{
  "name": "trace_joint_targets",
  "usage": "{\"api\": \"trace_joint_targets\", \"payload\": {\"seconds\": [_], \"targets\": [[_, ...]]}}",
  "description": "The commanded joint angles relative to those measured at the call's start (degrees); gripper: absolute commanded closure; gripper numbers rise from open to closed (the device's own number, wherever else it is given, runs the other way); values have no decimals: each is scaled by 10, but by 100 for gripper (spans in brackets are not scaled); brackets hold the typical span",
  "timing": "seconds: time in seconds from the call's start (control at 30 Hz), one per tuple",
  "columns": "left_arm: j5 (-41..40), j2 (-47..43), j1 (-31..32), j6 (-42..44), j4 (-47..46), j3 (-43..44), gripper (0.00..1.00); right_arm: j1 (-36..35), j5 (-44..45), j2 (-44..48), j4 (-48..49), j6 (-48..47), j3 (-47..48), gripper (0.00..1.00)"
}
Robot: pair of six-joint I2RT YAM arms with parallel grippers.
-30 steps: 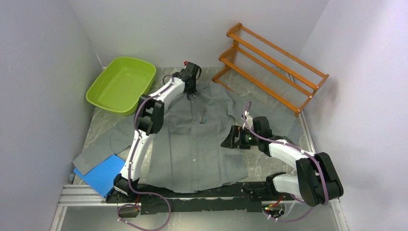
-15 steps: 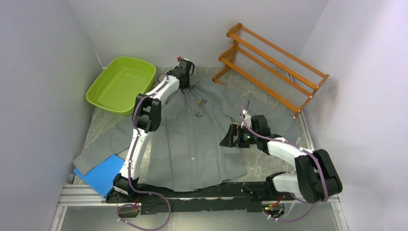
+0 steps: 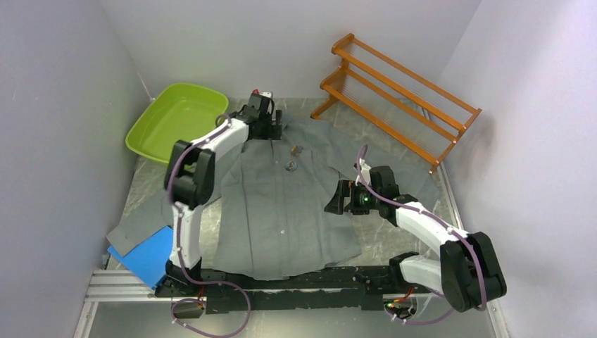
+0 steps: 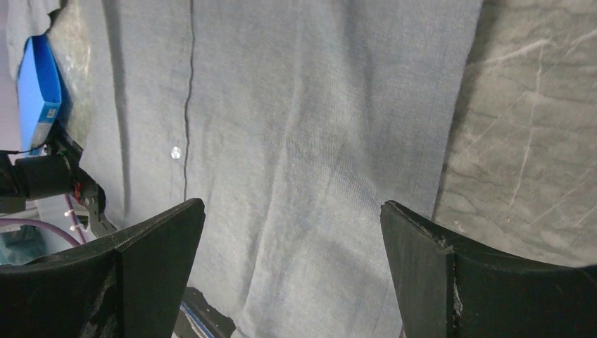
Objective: Pin the brooch onto the clothing
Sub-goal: Flatten out the clothes at the center of the board.
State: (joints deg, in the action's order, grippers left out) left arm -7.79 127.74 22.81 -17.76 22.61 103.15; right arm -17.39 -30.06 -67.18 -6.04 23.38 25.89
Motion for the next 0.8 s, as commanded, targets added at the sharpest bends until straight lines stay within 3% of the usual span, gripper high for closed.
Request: {"api": "trace_joint_targets", "payload": {"seconds": [0.0, 0.17, 0.33, 0.47, 0.53, 0.77], "targets": [[38, -237, 10, -45, -92, -150, 6, -3, 3, 29, -19, -13, 33, 0], [-49, -400, 5, -84, -77, -320, 7, -4, -9, 37, -10, -4, 25, 0], [-125, -488, -41, -152, 8, -425, 15, -5, -22, 28, -4, -3, 24, 0], [-99, -515, -105, -193, 30, -510, 22, -9, -4, 28, -19, 2, 33, 0], [-101, -515, -126, -203, 27, -539, 33, -13, 14, 25, -31, 6, 38, 0], [-136, -464, -182, -257, 36, -570, 56, -26, 8, 16, -17, 40, 27, 2]]}}
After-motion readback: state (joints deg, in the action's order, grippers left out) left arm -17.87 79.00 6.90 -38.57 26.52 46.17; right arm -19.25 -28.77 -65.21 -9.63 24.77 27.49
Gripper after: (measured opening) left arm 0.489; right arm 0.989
